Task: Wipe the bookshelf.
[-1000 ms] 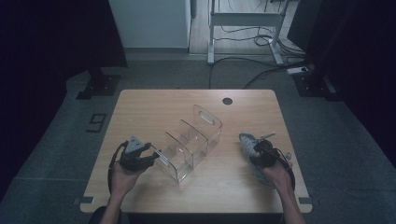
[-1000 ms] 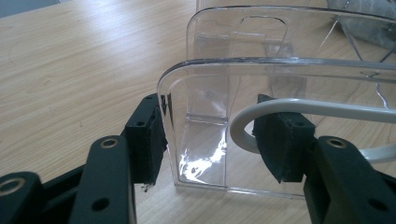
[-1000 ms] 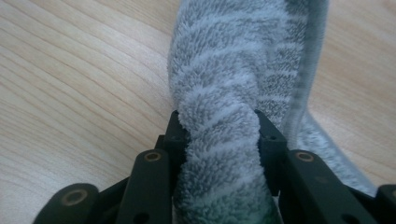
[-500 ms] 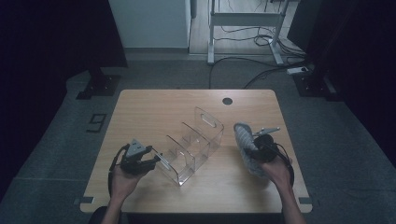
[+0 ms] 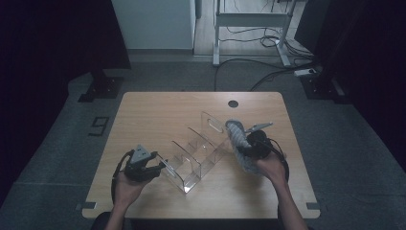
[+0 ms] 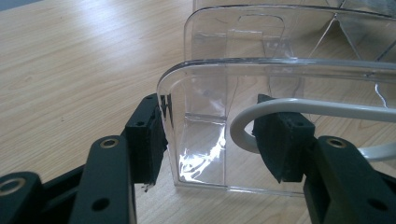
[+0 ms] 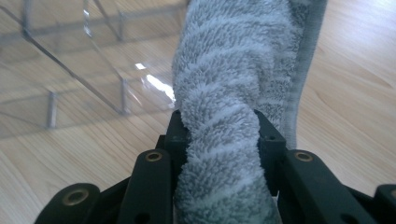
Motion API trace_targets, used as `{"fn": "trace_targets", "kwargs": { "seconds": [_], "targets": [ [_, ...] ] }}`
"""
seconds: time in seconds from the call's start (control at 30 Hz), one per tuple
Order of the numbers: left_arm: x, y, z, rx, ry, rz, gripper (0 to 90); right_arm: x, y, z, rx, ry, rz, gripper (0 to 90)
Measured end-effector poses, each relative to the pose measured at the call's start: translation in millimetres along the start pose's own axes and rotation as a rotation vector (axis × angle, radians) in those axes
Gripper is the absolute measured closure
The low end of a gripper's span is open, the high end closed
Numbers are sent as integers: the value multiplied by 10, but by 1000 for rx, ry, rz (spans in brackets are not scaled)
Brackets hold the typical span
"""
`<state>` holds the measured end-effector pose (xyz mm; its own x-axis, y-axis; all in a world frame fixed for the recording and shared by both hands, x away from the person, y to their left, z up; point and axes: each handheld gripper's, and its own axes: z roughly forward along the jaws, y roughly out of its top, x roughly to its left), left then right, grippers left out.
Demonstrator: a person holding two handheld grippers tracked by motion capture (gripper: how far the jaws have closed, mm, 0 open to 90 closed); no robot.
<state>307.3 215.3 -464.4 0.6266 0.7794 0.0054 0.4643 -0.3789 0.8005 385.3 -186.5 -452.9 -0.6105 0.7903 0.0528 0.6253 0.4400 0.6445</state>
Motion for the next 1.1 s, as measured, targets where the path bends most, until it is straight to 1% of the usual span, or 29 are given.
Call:
{"fn": "trace_targets", "kwargs": {
  "seconds": [0.07,0.27,0.47,0.67,0.93,1.1],
  "targets": [
    [-4,0,2,-1,-2,-1,452,33,27,24,-3,-6,-22,653],
    [-18,3,7,-2,0,1,452,125,50,95,-9,20,-73,656],
    [-22,8,11,-1,-2,0,452,237,80,124,-12,15,-135,659],
    [-28,8,16,-3,0,-2,452,325,89,145,-10,12,-167,660],
    [-36,18,27,-2,5,-2,451,420,94,149,-3,32,-184,660],
    [-37,25,42,-6,12,-7,451,480,100,156,0,56,-199,660]
  ]
}}
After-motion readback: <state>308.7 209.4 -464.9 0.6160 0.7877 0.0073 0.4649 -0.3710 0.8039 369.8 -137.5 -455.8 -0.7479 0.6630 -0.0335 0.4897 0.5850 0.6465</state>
